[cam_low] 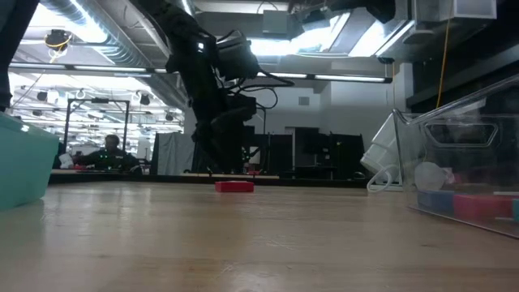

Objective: Pick & Place Office items
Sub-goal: Put the red digital clock into the transparent bin

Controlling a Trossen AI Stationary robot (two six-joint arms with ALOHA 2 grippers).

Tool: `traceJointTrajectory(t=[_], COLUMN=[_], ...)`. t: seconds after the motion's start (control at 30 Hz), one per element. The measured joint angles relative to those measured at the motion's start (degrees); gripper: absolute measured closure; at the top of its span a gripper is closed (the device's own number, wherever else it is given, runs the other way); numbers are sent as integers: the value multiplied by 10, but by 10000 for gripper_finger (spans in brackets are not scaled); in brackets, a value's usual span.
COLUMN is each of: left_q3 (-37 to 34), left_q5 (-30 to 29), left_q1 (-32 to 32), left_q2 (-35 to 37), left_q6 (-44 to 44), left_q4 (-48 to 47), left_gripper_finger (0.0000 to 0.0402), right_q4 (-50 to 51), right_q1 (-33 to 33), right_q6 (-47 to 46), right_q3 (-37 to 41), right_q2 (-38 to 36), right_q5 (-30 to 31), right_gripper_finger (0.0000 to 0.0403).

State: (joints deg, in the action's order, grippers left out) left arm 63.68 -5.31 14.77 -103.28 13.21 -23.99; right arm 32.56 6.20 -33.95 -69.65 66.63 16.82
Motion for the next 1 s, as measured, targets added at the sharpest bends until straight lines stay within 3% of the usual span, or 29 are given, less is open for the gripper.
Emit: traceJointTrajectory(t=[0.2, 0.4, 0.73, 0.87, 1.0], left_q3=[0, 0, 3, 3, 3], left_q5=[-23, 2, -8, -12, -10], left_q1=[12, 19, 17, 21, 22], left_q2=[-5, -35, -69, -72, -73], left_q6=[-3, -5, 0, 22, 30], left_q4=[1, 9, 12, 0, 1], left_gripper_finger=[84, 84, 88, 126, 207], right_q4=[-1, -3, -4, -4, -4], right_q1=[0, 0, 0, -1, -3], right_q6=[4, 5, 1, 1, 1], right_q3=[0, 0, 0, 0, 0], right_q2=[0, 0, 0, 0, 0], right_q5=[0, 0, 1, 1, 1], right_gripper_finger=[170, 169, 169, 169, 169])
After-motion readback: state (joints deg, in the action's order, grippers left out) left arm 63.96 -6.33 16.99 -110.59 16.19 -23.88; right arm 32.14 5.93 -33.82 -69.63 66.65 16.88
